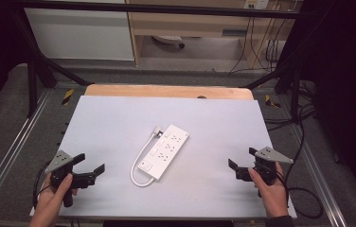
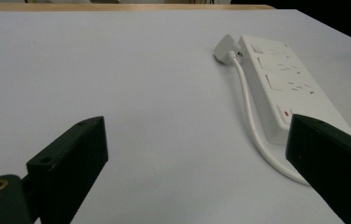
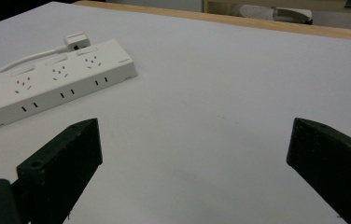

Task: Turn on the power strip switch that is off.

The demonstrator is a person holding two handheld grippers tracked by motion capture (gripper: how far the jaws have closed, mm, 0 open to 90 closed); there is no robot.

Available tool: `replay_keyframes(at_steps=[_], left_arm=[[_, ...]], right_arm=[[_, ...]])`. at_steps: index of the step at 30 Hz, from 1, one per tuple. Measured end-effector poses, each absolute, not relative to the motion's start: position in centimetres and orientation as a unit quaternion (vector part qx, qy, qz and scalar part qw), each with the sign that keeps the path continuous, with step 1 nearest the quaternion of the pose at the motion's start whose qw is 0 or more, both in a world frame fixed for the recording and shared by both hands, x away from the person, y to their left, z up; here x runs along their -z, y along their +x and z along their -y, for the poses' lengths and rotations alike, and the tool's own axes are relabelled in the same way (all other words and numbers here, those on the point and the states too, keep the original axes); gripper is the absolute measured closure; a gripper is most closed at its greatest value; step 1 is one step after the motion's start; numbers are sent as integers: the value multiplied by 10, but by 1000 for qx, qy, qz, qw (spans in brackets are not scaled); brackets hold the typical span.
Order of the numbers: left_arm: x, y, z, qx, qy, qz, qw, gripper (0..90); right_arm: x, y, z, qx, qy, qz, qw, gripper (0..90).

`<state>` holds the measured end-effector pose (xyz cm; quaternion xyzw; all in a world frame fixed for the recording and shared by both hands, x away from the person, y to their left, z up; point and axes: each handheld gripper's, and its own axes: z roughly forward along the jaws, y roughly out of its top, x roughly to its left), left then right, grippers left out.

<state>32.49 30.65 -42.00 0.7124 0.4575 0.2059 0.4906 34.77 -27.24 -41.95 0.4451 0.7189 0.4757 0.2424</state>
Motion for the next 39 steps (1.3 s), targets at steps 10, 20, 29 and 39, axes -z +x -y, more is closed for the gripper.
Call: replay_keyframes(at_steps=[10,20,29,39], left_arm=[[421,326,-307,-203,711,-466,485,57],[422,326,-308,-204,711,-469,483,58],[422,326,-308,-201,711,-472,481,58],[423,330,-306,-201,713,-469,481,58]], right_arm=[[420,348,268,-475,445,-722,236,32],[417,351,263,-479,448,-716,237,28],[410,355,261,-482,452,-711,242,27],[400,364,252,-490,444,-712,237,26]])
